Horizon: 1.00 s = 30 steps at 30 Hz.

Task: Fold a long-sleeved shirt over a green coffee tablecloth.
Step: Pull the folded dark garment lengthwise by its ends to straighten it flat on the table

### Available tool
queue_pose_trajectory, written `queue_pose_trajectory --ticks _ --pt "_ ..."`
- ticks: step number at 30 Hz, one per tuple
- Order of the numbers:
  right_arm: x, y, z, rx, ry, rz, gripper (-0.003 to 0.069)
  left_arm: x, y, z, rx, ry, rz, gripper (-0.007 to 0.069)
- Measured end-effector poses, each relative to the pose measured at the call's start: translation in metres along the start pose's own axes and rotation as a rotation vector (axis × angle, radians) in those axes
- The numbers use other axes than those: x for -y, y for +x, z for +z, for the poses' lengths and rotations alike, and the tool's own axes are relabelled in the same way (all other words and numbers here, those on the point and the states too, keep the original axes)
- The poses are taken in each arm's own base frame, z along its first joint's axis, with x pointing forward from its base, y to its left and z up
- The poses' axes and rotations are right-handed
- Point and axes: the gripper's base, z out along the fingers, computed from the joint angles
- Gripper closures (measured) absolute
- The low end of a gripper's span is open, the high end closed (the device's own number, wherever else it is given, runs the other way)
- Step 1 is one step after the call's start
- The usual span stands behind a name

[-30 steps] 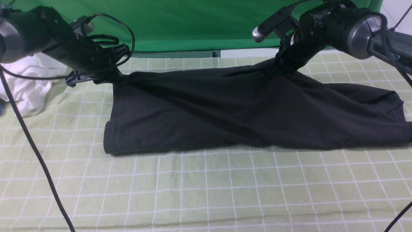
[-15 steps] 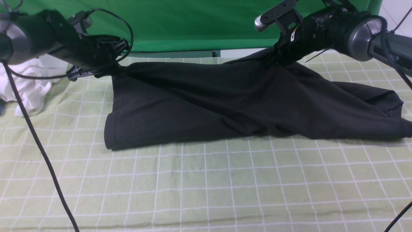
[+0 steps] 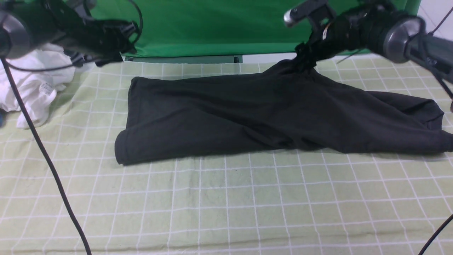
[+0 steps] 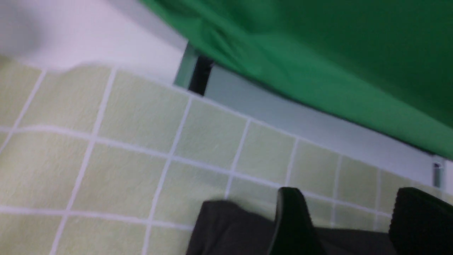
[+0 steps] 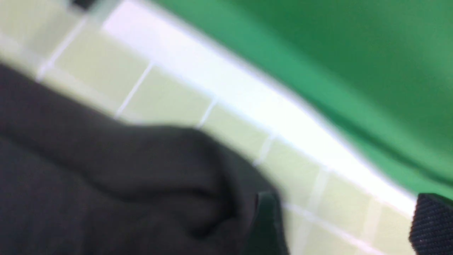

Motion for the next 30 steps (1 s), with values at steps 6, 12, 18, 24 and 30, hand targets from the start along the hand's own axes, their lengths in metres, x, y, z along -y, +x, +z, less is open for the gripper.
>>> queue_pose_trajectory --ticks 6,12,18,24,30 --pt "0.024 -0.030 -0.052 -0.064 0.028 0.014 0.0280 0.026 -0.028 -0.028 -0.013 0.059 0.051 0.0116" --pt "0.061 -0.027 -0.098 -0.265 0.046 0.034 0.0627 0.032 -0.033 -0.037 -0.030 0.065 0.075 0.0104" --pt "0.103 -0.008 -0.124 -0.366 0.090 0.137 0.0654 0.031 -0.033 -0.037 -0.029 0.061 0.081 0.0150" --pt "0.143 0.060 -0.144 -0.520 0.027 0.346 0.0621 0.031 -0.031 -0.037 -0.057 0.060 0.099 0.0267" --pt "0.160 0.112 -0.113 -0.475 -0.097 0.502 0.0437 0.032 -0.030 -0.038 -0.061 0.072 0.118 0.0376"
